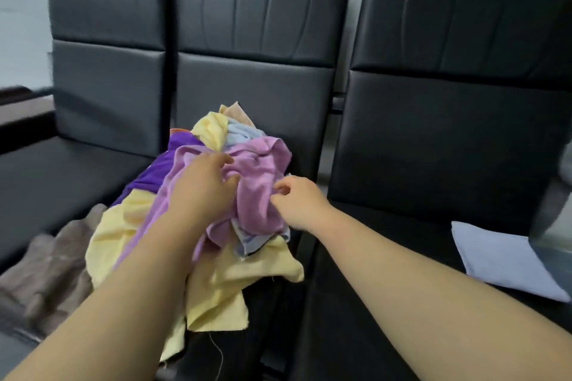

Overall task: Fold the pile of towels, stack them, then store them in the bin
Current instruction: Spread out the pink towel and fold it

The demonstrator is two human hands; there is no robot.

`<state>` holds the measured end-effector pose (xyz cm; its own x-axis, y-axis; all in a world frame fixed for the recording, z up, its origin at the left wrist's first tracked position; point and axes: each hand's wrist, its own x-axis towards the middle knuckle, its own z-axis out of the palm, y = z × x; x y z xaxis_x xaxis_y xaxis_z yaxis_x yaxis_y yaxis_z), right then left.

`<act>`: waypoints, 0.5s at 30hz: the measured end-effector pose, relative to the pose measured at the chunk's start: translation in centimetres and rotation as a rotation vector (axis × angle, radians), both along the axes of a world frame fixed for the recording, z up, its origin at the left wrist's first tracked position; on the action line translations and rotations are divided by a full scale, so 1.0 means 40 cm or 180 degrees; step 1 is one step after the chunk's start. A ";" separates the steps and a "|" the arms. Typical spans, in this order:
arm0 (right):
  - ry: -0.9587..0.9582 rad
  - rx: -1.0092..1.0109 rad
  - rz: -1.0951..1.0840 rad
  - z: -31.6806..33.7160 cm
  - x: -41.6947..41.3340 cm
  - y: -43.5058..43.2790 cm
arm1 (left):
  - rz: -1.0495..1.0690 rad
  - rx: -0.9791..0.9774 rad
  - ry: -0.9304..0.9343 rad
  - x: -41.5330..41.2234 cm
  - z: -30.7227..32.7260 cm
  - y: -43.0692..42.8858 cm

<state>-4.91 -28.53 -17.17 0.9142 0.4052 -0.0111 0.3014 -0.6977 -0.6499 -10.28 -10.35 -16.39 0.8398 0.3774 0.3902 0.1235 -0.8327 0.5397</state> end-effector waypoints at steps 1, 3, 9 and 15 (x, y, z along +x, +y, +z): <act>-0.0011 0.0035 -0.0019 0.013 0.020 0.039 | 0.0040 0.0024 -0.0057 0.006 0.002 0.019; -0.0108 0.0031 -0.0033 0.043 0.066 0.114 | 0.0083 0.0086 -0.0052 0.022 0.010 0.053; -0.0501 -0.0506 0.0138 0.088 0.204 0.279 | 0.0373 0.0023 0.0317 0.070 -0.007 0.145; -0.0580 -0.1475 0.0422 0.079 0.255 0.273 | 0.0432 -0.0017 0.0355 0.112 -0.034 0.173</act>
